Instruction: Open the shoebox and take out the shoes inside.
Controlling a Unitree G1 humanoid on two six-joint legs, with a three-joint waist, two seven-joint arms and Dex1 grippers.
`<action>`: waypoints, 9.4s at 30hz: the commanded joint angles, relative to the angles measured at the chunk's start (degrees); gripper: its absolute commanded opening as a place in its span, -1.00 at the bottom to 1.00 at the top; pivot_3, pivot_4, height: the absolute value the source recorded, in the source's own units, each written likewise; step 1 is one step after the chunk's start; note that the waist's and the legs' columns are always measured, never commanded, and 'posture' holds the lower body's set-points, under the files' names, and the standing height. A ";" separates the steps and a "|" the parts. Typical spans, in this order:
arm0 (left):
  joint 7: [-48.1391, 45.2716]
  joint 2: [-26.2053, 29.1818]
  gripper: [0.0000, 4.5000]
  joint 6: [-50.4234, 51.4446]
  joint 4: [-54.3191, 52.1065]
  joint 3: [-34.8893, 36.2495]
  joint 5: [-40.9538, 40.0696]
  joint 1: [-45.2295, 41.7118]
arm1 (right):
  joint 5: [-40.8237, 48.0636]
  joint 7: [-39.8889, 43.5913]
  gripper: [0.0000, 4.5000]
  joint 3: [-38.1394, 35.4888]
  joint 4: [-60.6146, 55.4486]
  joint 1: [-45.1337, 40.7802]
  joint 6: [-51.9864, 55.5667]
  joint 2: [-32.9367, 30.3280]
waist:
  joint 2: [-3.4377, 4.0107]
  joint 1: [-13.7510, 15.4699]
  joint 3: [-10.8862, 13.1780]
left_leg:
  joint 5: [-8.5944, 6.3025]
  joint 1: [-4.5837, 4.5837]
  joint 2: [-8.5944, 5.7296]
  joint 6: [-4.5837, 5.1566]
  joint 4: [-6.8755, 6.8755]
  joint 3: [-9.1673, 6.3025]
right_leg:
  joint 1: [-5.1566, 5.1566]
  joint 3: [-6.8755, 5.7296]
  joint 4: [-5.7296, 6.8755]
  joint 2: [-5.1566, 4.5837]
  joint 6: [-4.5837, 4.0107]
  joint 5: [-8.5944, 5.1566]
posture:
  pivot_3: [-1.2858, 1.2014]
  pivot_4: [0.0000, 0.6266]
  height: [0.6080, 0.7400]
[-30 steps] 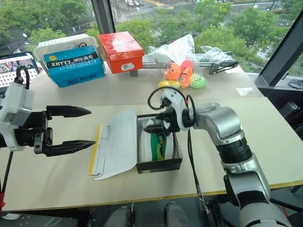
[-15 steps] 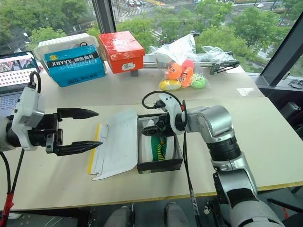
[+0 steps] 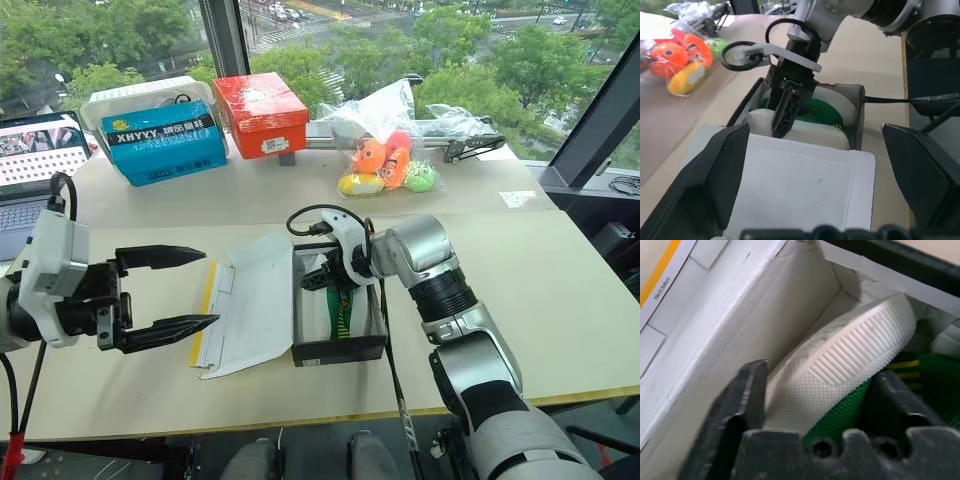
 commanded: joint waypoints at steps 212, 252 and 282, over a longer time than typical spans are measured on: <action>-5.90 -0.74 1.00 -4.62 8.93 -22.28 15.87 -22.46 | 25.67 -3.14 -0.81 -26.12 -2.33 1.79 14.38 -2.80 | -0.20 -0.01 -0.04 | -0.02 -0.79 -0.03 0.04 0.18 0.58 | -0.88 0.71 0.03 0.05 0.08 0.37 | 0.03 -0.52 1.00; -7.51 -1.83 1.00 -4.75 9.95 -25.02 17.39 -25.43 | -7.31 29.53 0.36 -1.80 31.51 1.05 -35.60 -19.18 | -0.07 -1.05 0.08 | -0.09 -0.72 -0.01 0.16 0.26 1.08 | -0.93 1.28 -0.05 0.15 0.51 0.35 | 0.03 -0.52 1.00; -7.28 -2.12 1.00 -4.69 11.46 -22.76 17.70 -21.95 | -15.92 34.85 0.98 -6.18 19.44 1.61 -41.14 -24.12 | -0.03 -1.17 0.10 | -0.11 -0.75 -0.05 0.18 0.35 1.06 | -0.92 1.30 0.02 0.10 0.30 0.54 | 0.03 -0.52 1.00</action>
